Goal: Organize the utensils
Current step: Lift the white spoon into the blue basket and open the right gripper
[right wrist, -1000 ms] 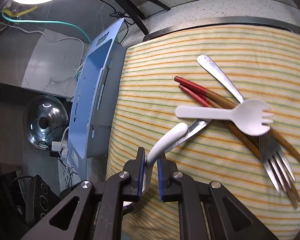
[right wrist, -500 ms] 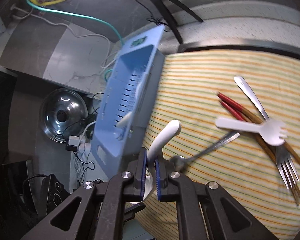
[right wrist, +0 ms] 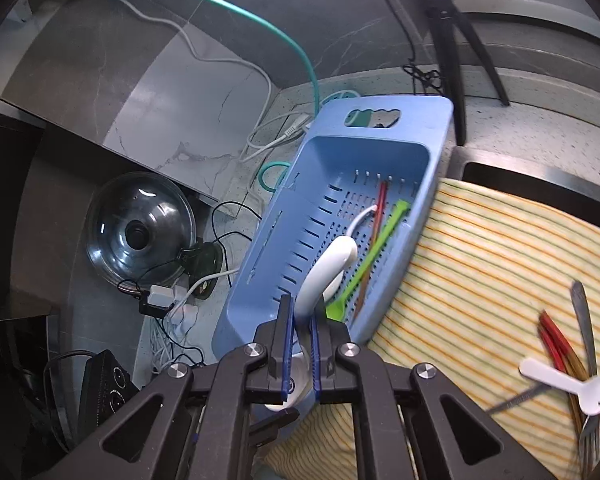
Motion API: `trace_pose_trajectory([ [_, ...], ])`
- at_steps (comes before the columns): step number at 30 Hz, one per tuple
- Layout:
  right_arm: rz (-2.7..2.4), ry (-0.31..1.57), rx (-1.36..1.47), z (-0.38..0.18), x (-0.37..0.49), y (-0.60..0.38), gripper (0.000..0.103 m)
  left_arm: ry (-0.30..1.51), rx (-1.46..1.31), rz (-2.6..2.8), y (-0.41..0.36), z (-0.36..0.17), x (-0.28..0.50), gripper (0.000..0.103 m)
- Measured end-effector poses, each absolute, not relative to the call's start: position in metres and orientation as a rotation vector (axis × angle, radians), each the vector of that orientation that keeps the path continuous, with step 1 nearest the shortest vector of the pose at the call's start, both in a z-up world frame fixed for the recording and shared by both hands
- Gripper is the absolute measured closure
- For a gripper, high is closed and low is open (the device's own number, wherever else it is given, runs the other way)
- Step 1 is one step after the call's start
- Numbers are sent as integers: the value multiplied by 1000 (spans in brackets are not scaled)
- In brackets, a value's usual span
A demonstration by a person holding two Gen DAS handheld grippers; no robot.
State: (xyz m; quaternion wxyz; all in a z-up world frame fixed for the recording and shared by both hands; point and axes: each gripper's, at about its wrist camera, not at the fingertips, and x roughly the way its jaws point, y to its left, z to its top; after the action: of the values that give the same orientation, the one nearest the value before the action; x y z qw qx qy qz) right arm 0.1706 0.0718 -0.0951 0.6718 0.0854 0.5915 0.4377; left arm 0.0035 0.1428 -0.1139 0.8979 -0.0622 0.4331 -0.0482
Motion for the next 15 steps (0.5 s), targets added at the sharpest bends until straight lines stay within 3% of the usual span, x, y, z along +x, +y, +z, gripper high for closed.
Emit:
trace_pose_trajectory([
  [15, 987, 1384, 153, -127, 193, 117, 96, 954, -115, -54, 166, -134, 22, 63],
])
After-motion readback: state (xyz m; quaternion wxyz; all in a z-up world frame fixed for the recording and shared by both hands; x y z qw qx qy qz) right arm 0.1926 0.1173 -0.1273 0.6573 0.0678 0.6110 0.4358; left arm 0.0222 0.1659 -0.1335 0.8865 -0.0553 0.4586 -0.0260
